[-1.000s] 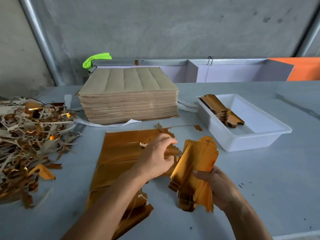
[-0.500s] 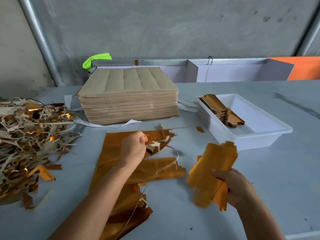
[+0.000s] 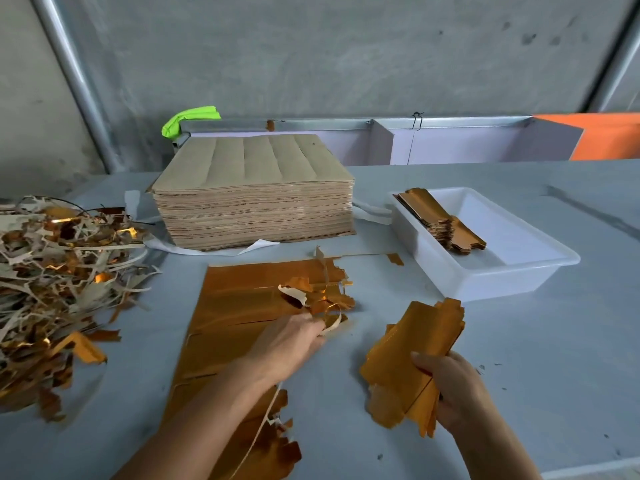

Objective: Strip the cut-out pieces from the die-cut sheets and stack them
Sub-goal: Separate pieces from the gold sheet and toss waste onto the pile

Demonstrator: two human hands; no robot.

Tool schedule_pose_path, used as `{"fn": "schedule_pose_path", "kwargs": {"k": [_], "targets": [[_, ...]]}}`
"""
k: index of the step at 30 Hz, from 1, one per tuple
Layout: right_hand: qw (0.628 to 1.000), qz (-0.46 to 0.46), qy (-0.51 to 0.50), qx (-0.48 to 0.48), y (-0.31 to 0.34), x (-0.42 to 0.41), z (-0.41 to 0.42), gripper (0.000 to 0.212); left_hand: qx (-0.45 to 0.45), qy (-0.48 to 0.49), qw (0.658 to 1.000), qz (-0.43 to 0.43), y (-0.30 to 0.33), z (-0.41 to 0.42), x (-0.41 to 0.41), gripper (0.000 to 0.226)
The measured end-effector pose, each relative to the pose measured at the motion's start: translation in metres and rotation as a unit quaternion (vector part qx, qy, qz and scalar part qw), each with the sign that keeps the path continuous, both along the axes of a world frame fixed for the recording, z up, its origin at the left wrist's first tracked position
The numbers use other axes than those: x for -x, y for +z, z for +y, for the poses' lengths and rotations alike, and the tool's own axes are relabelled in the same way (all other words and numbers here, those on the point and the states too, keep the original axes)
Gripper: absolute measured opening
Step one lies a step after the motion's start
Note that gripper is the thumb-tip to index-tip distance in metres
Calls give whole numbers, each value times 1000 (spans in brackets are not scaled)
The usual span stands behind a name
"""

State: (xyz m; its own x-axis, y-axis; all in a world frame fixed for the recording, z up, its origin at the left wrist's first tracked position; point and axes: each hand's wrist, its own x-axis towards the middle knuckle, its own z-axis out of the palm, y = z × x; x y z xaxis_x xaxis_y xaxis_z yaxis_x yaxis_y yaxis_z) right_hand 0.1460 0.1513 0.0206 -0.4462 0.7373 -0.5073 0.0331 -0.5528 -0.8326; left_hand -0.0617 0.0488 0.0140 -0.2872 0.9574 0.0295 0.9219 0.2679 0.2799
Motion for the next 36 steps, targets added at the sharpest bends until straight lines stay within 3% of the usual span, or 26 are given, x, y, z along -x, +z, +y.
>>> {"fn": "schedule_pose_path", "kwargs": {"k": [3, 6, 8, 10, 13, 15, 18, 21, 24, 26, 29, 30, 31, 33, 34, 36], "targets": [[998, -32, 7, -59, 4, 11, -5, 18, -128, 44, 990, -41, 7, -4, -1, 18], [993, -38, 28, -112, 12, 37, -17, 23, -228, 49, 970, -68, 18, -1, -7, 33], [989, -31, 44, -137, 15, 56, -26, 23, -236, 45, 964, -116, 22, 3, -15, 38], [990, -10, 50, -135, 14, 69, -33, 18, -225, 55, 944, -236, 22, 6, -21, 31], [989, 61, 58, -119, 9, 77, -42, 27, -197, 75, 867, -452, 15, 8, -28, 29], [984, 94, 62, -137, 6, 77, -46, 34, -192, 83, 855, -474, 6, 9, -28, 22], [986, 97, 47, -129, 3, 75, -47, 32, -164, 74, 829, -530, 0, 6, -28, 31], [992, 56, 30, -107, -1, 77, -45, 26, -167, 96, 821, -538, -2, 4, -26, 30], [996, 11, 16, -90, -4, 78, -44, 27, -208, 123, 782, -574, -2, 5, -24, 28], [997, -2, 15, -78, -4, 76, -43, 28, -239, 153, 728, -624, -2, 5, -22, 28], [998, -6, -9, -57, -8, 69, -36, 30, -302, 234, 570, -728, -3, 3, -8, 28], [999, -9, -26, -46, -10, 66, -33, 28, -321, 260, 532, -739, -3, 2, 0, 28], [998, -8, -48, -32, -11, 62, -29, 26, -338, 281, 514, -736, -3, 0, 9, 30], [995, 1, -97, -3, -12, 54, -21, 22, -362, 305, 520, -711, -4, -2, 24, 35], [993, 2, -119, 2, -13, 50, -16, 20, -372, 317, 543, -683, -4, -3, 30, 37], [987, 1, -161, 2, -14, 43, -11, 20, -385, 336, 628, -587, -5, -9, 42, 38]]}}
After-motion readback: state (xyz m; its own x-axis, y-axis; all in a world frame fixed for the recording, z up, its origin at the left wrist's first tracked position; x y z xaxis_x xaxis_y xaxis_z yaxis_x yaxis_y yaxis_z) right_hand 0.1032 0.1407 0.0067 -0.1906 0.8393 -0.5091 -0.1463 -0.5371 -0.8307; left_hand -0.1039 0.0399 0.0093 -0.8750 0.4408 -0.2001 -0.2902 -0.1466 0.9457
